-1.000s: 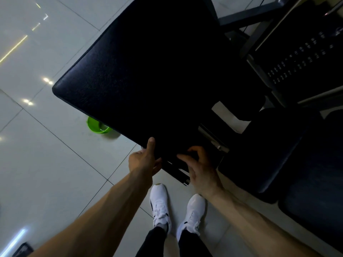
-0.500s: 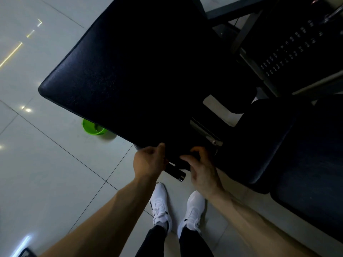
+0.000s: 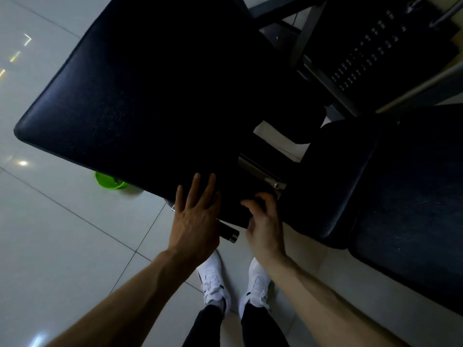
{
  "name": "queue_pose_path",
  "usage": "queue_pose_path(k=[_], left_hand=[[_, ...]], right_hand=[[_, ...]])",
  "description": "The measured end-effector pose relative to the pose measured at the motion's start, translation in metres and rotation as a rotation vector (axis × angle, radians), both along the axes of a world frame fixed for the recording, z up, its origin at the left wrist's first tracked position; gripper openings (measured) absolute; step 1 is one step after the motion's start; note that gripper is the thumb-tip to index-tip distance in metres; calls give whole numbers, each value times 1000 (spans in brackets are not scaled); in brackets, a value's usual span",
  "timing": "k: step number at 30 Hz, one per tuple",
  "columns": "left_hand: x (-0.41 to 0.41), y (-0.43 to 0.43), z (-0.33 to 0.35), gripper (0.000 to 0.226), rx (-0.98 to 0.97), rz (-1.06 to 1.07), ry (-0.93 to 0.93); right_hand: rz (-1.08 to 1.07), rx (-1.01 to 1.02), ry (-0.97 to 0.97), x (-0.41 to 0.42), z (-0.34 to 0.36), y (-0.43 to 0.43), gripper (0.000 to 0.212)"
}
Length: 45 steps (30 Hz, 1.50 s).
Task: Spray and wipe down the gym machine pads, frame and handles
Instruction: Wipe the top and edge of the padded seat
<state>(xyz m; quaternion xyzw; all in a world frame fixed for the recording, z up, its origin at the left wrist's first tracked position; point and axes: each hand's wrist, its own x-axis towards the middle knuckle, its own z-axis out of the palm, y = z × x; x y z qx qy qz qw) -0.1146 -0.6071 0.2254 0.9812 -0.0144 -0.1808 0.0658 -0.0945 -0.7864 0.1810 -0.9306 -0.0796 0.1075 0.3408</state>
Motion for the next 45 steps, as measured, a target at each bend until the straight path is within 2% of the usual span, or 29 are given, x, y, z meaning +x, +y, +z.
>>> queue_pose_path(k=[4, 8, 11, 14, 18, 22, 25, 28, 32, 35, 40, 42, 44, 45], left_hand=[[1, 0, -5, 85, 9, -31, 53], [7, -1, 4, 83, 20, -34, 142], [11, -4, 10, 82, 38, -35, 208], [11, -5, 12, 82, 45, -34, 220], [9, -1, 11, 82, 44, -54, 213], [8, -3, 11, 83, 57, -54, 209], [9, -8, 13, 84, 65, -54, 206], [8, -8, 13, 84, 72, -52, 196], [5, -9, 11, 85, 68, -40, 158], [3, -6, 6, 84, 49, -36, 110], [-5, 4, 6, 84, -20, -39, 61], [-18, 6, 7, 77, -78, -26, 34], [-38, 2, 12, 54, -208, 58, -44], [-49, -2, 20, 40, -297, 178, -58]], right_hand=[[-156, 59, 13, 61, 4, 33, 45], [-123, -29, -49, 33, 4, 23, 47], [-130, -82, 41, -4, 12, 13, 58], [-245, 7, 67, 32, 14, 24, 57], [-184, 40, 86, 75, 9, 37, 46], [-196, -80, -25, 15, 8, 26, 50], [-218, -103, 15, -34, 0, 12, 67], [-301, -48, 88, -61, 0, 3, 64], [-356, 92, 93, -27, 14, 23, 60], [-321, 80, 22, 9, 10, 43, 61], [-173, -17, -49, -54, -4, 13, 59], [-175, -25, 54, -70, -6, 0, 54], [-220, 51, 280, -75, -1, -1, 51], [-248, 132, 387, -75, 7, 0, 49]])
